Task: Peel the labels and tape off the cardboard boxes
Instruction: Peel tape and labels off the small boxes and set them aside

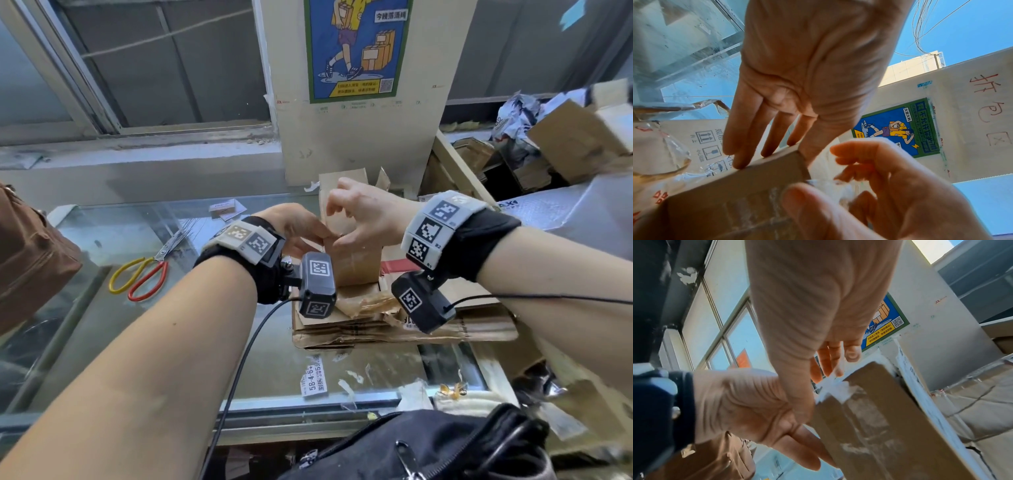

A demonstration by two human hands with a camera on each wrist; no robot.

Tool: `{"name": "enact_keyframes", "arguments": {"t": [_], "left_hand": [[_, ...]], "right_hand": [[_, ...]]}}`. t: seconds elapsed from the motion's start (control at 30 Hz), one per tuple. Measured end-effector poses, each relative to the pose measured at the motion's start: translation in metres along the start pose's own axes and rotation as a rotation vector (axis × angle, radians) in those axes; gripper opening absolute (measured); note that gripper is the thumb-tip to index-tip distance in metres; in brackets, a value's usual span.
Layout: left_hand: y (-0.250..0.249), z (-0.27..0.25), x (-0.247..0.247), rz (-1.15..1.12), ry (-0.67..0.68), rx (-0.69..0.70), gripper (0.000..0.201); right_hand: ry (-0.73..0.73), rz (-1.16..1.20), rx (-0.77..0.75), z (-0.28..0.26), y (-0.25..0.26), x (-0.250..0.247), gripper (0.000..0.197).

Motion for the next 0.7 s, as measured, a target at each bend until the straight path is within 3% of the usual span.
{"name": "enact_keyframes", "arguments": {"t": [0.1,0.2,0.23,0.37,0.47,0.53,0.6,0.7], "left_hand": [[-0.008,-0.003,-0.003,-0.033,-0.095,0.089,0.022],[-0.023,-0.011,-0.016,-0.116,-0.278,0.302,0.053],[-0.028,-0.017,-0.020,-0.113,-0.353,0.391,0.054],[-0.046,-0.041,-0.015,0.112,-0.560,0.665,0.027],[-0.049,-0.045,0.003,0.208,-0.446,0.697,0.014],[-0.049,-0.045,0.012,0.241,-0.349,0.687,0.022],[-0.052,-0.044,0.014,0.378,-0.415,0.689,0.035],[-0.059,-0.042,0.011,0.463,-0.543,0.684,0.025]], "right_hand": [[0.009,-0.036,0.089,-0.007,-0.006,0.000,0.037],[-0.027,-0.100,0.125,-0.008,-0.008,-0.005,0.025],[-0.044,-0.128,0.118,-0.008,-0.006,-0.009,0.020],[-0.080,-0.251,0.107,-0.011,0.000,-0.024,0.015],[-0.125,-0.215,0.151,-0.017,-0.003,-0.035,0.013],[-0.215,-0.187,0.199,-0.024,-0.010,-0.045,0.006],[-0.284,-0.177,0.209,-0.031,-0.014,-0.050,0.003],[-0.313,-0.125,0.182,-0.040,-0.018,-0.047,0.007]]}}
Point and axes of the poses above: each hand's wrist, its own z-axis towards the middle knuckle, its own x-axis out of the palm, y = z × x, the point moved 9 cm from there along z, towards the middle knuckle, and after that the axes turned 10 degrees about -x, right-handed, at the moved point
